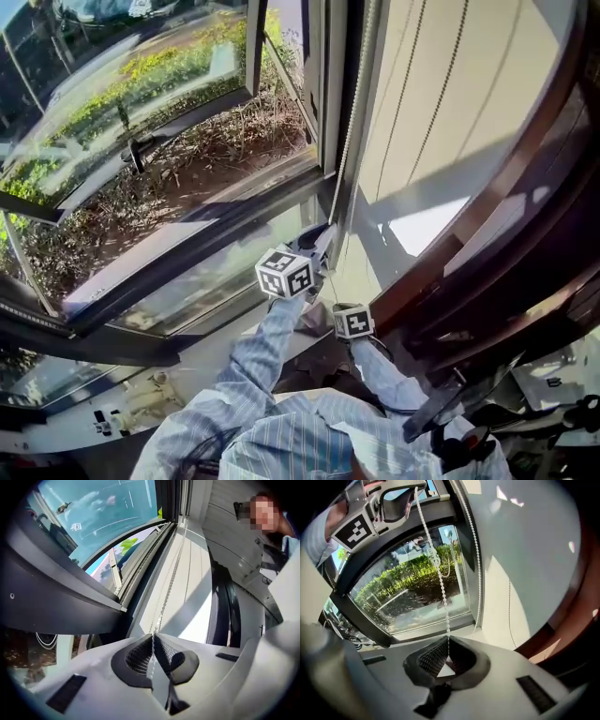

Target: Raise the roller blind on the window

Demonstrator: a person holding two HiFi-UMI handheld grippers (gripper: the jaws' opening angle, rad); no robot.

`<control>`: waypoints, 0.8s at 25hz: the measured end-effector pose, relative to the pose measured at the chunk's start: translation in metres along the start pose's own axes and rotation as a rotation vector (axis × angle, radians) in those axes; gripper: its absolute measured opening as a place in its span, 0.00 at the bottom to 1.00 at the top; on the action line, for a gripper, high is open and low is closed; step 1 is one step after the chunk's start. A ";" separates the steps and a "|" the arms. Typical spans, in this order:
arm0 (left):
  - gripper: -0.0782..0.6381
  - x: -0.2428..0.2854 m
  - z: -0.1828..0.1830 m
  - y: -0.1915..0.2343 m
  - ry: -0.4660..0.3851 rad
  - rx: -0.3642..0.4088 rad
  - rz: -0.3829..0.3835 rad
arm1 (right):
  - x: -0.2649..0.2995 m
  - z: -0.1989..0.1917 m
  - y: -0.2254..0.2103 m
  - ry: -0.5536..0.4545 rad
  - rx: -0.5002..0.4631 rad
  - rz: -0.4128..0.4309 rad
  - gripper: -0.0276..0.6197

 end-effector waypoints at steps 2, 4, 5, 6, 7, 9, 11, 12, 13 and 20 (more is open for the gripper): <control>0.13 0.001 0.003 0.002 0.025 -0.012 -0.012 | -0.006 0.011 0.006 -0.055 -0.037 -0.015 0.05; 0.13 0.000 0.009 0.003 0.040 0.003 -0.022 | -0.014 0.025 0.012 -0.119 -0.097 -0.047 0.05; 0.13 -0.002 0.012 0.003 0.036 0.030 -0.022 | -0.018 0.032 0.016 -0.146 -0.123 -0.069 0.05; 0.13 -0.005 0.014 0.002 0.029 0.072 -0.017 | -0.021 0.037 0.018 -0.167 -0.146 -0.089 0.06; 0.13 -0.009 0.014 0.001 0.027 0.117 -0.010 | -0.025 0.041 0.021 -0.180 -0.163 -0.102 0.06; 0.13 -0.018 0.007 -0.002 0.050 0.163 -0.001 | -0.034 0.045 0.026 -0.196 -0.159 -0.096 0.07; 0.13 -0.030 -0.003 -0.005 0.064 0.148 0.001 | -0.044 0.044 0.032 -0.214 -0.116 -0.078 0.10; 0.13 -0.038 -0.007 -0.007 0.064 0.135 0.003 | -0.049 0.042 0.035 -0.223 -0.094 -0.077 0.13; 0.13 -0.045 -0.011 -0.009 0.065 0.123 0.004 | -0.054 0.041 0.037 -0.231 -0.077 -0.080 0.17; 0.14 -0.085 -0.019 -0.017 0.051 0.078 0.028 | -0.096 0.034 0.053 -0.370 0.037 -0.086 0.19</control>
Point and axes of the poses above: the fingertips, and each gripper's own axes: x forward along the fingers, y to its left, z out of its top, the point moved 10 cm from there along -x, backward along the fingers, and after that the axes turned 8 degrees about -y, right-handed, at the moved point
